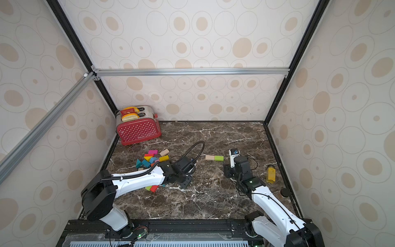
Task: Assemble a piece of candy with building blocks
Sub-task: Assemble the building block at the center of the board.
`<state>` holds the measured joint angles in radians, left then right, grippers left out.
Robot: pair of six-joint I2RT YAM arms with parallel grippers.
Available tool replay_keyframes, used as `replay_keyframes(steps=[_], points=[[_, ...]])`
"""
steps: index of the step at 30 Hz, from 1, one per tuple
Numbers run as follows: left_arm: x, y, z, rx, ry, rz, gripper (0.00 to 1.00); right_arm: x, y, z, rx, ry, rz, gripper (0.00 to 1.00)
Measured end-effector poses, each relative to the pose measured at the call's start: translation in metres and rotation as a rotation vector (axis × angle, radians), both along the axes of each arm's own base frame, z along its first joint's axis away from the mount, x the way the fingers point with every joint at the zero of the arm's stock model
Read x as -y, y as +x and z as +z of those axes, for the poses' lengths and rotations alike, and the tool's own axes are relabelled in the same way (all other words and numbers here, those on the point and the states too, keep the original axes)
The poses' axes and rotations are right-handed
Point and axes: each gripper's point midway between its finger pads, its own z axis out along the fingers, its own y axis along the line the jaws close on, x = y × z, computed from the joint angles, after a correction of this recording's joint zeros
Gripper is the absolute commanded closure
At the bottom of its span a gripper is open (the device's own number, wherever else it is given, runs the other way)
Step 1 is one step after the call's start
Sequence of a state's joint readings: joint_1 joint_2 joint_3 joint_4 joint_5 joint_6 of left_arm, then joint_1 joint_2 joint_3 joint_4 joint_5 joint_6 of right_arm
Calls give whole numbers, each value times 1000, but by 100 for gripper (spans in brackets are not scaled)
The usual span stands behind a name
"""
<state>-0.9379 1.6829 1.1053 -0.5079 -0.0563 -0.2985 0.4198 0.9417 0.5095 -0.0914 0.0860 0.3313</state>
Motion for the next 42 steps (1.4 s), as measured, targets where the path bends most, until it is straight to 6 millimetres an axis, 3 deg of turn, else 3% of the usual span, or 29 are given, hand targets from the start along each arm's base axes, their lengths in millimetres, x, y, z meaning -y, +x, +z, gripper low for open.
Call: replay_keyframes(steps=[4, 10, 21, 30, 35, 42], points=[[16, 11, -9, -8, 4, -58, 80, 10, 2, 3, 14, 4, -47, 39], [25, 21, -13, -6, 15, -130, 75, 18, 0, -4, 6, -3, -82, 39], [28, 43, -30, 9, 87, -214, 76, 19, -1, -11, -8, -6, -86, 39], [47, 66, -35, 43, 111, -302, 76, 19, -2, -14, -7, -3, -88, 39], [50, 67, -41, 48, 118, -385, 74, 19, -2, -15, -5, -2, -89, 39], [74, 72, -39, 89, 84, -541, 76, 20, -2, -17, -1, 1, -93, 39]])
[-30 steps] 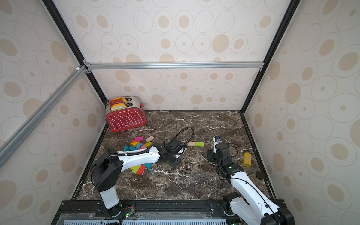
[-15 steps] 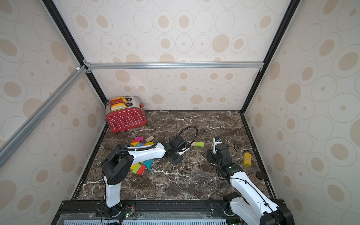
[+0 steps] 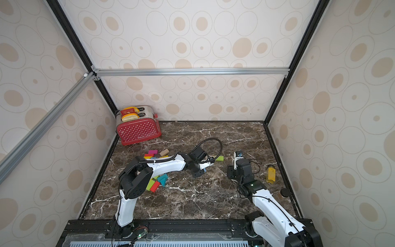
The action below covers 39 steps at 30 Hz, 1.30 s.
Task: Assemble a piece of candy with building blocks
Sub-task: Assemble the building block at the center of the board.
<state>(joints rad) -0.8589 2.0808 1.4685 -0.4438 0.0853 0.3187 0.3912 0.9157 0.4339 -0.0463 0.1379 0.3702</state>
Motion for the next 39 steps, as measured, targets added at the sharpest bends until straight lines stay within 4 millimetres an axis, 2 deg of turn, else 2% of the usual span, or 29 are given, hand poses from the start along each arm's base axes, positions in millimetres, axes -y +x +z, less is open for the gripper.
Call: replay_keyframes(steps=[9, 13, 19, 21, 30, 35, 39], points=[[29, 15, -2, 34, -17, -131, 80, 3, -1, 2, 20, 8, -19, 39], [36, 20, -2, 45, -12, -166, 80, 4, 0, 1, 18, 9, -23, 39], [40, 27, -2, 56, -3, -203, 74, 3, 1, 2, 23, 11, -24, 39], [41, 30, -2, 57, 2, -213, 69, 3, 1, 2, 24, 12, -24, 39], [41, 35, -1, 71, 8, -233, 50, 3, 1, -2, 12, 9, -22, 39], [35, 34, 0, 87, 6, -211, 49, 2, 1, -2, 12, 10, -20, 39], [18, 29, 3, 101, 5, -135, 46, 0, 1, -2, 12, 17, -11, 39]])
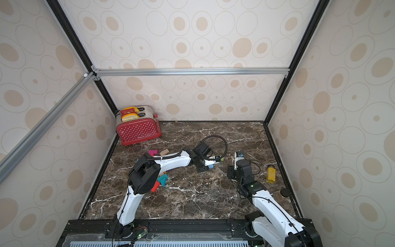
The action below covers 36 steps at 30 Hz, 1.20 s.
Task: Assemble a piece of candy with building blocks
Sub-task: Assemble the building block at the center of the board.
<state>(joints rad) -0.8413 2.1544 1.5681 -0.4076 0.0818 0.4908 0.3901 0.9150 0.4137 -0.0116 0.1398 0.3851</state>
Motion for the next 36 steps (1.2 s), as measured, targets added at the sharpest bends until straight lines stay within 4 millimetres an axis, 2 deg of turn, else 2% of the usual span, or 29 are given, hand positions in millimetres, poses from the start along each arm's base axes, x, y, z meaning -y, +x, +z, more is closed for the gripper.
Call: replay_keyframes(steps=[6, 14, 18, 22, 30, 36], points=[[-24, -13, 18, -4, -88, 180, 45, -3, 0, 1, 2, 9, 12, 39], [-11, -21, 25, -140, -254, 357, 51, -4, 0, 2, 4, 15, 18, 39], [-8, -19, 17, -176, -271, 419, 56, -3, -2, -1, 4, 15, 19, 39], [-11, -19, -9, -206, -227, 465, 58, -4, -2, -1, 2, 18, 23, 39], [-2, -8, -9, -195, -239, 486, 67, -5, -2, -1, 3, 19, 25, 39], [4, -3, -8, -195, -242, 485, 69, -5, -2, 0, 5, 21, 27, 39]])
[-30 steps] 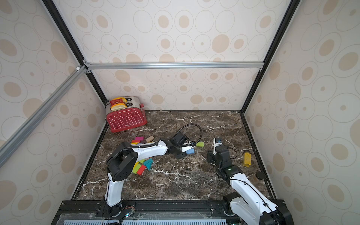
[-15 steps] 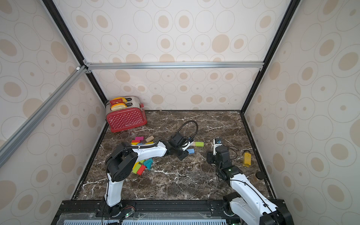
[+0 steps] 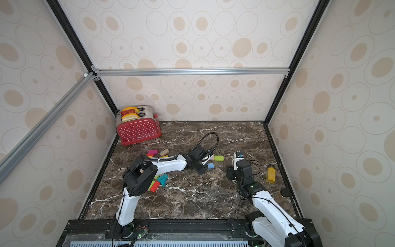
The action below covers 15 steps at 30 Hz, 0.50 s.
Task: Assemble a piece of candy with building blocks
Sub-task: Assemble the building block at the center of the board.
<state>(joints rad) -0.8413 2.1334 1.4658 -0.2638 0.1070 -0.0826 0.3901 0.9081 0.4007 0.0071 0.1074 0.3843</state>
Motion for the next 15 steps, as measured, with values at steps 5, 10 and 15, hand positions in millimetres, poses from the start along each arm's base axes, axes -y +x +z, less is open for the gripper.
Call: replay_keyframes(steps=[5, 10, 15], points=[[5, 5, 0, 3, -3, 5, 71, 0, 0, -1, -4, -1, 1, 39], [5, 8, 0, 8, 3, 18, 72, -1, 0, -2, -7, 0, 4, 39], [4, 9, -1, 10, 3, 36, 72, -2, 0, -5, -16, -1, 7, 39]])
